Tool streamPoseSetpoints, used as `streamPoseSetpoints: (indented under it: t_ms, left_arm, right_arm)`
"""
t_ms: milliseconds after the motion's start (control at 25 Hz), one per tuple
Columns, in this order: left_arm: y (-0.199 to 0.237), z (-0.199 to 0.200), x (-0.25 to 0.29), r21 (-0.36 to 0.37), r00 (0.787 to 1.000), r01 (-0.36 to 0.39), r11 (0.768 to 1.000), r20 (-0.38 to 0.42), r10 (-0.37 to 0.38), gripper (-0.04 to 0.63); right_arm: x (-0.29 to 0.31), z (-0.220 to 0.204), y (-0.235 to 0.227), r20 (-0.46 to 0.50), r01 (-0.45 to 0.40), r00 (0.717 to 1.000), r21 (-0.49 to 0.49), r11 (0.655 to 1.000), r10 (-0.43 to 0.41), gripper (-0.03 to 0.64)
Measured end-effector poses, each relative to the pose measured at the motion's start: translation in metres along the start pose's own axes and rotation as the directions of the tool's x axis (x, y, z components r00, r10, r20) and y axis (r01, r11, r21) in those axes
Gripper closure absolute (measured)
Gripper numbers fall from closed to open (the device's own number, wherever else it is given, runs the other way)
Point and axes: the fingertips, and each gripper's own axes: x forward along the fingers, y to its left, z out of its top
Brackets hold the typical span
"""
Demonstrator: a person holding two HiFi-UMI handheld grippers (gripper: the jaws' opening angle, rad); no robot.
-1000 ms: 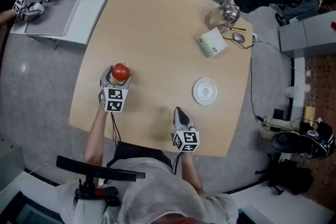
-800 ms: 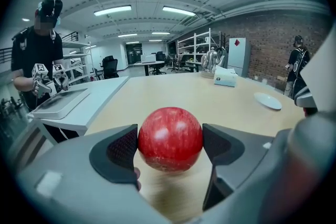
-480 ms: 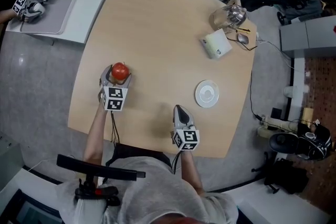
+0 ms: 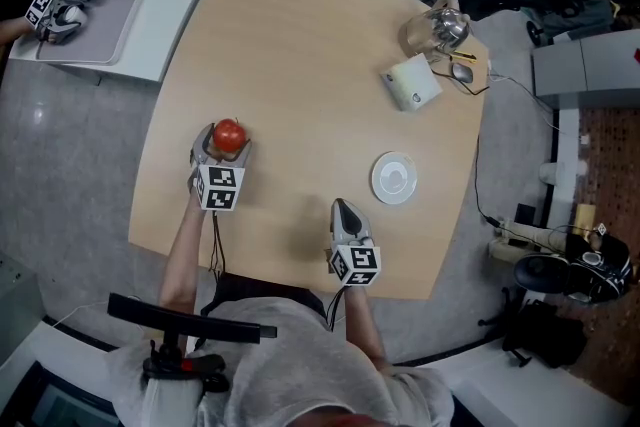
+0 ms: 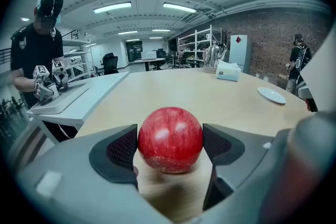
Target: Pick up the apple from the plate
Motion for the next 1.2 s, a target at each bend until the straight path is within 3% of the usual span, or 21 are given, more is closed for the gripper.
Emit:
streamPoseSetpoints:
  t_ms: [480, 1040, 1200]
  left_arm:
    - [0.0, 0.001, 0.003, 0.024, 1.0, -0.007, 1.0, -0.001, 0.007, 0.186]
    - [-0.004, 0.025, -0.048, 0.022, 0.998, -0.035, 0.999, 0.056, 0.034, 0.186]
    - [-0.01, 0.029, -0.066, 0.011, 0.997, -0.036, 0.999, 0.064, 0.036, 0.22]
  right_arm:
    - [0.0, -0.002, -0.004, 0.013, 0.018, 1.0, -0.003, 1.0, -0.018, 0.611]
    - [-0.037, 0.008, 0.008, 0.065, 0.005, 0.998, -0.01, 1.0, -0.005, 0.611]
    - [-0.049, 0.009, 0.008, 0.083, 0.005, 0.997, -0.008, 1.0, -0.005, 0.611]
